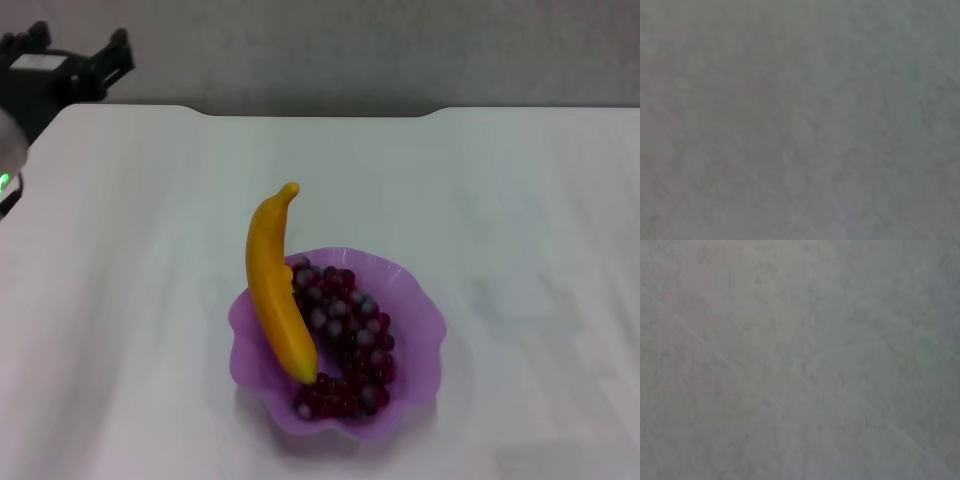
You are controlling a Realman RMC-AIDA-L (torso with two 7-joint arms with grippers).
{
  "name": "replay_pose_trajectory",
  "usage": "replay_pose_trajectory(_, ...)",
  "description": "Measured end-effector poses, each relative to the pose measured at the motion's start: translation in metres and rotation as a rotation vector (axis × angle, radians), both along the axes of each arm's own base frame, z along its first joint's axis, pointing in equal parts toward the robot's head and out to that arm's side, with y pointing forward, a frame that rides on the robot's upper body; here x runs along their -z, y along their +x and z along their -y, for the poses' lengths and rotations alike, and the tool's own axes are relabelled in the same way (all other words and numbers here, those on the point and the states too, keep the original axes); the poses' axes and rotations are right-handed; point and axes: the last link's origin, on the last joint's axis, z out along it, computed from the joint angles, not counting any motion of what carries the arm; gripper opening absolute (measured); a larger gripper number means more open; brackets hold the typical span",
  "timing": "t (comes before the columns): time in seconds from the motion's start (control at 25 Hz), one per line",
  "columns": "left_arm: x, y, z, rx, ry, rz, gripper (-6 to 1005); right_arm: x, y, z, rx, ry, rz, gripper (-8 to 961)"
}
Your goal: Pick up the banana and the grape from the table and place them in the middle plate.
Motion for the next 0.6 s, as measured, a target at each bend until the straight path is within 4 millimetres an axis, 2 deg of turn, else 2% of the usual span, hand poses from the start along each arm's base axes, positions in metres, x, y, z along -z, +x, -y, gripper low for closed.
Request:
replay_pose_trajectory(0.2,0.008,-0.032,0.003,0.076,0.038,0.027,884,-0.005,0.001,-0.002,0.014,0.048,0.052,880)
replay_pose_trajectory(0.4,0.007,-0.049,-0.003,0.058,0.054,0.038,880,-0.016,0.010,-0.002,0.084,0.129,0.124,880)
replay_pose_trajectory(0.6,0.002,-0.067,-0.004,0.038,0.078,0.046,880,-0.017,0.015,-0.004,0.125,0.137,0.135,880)
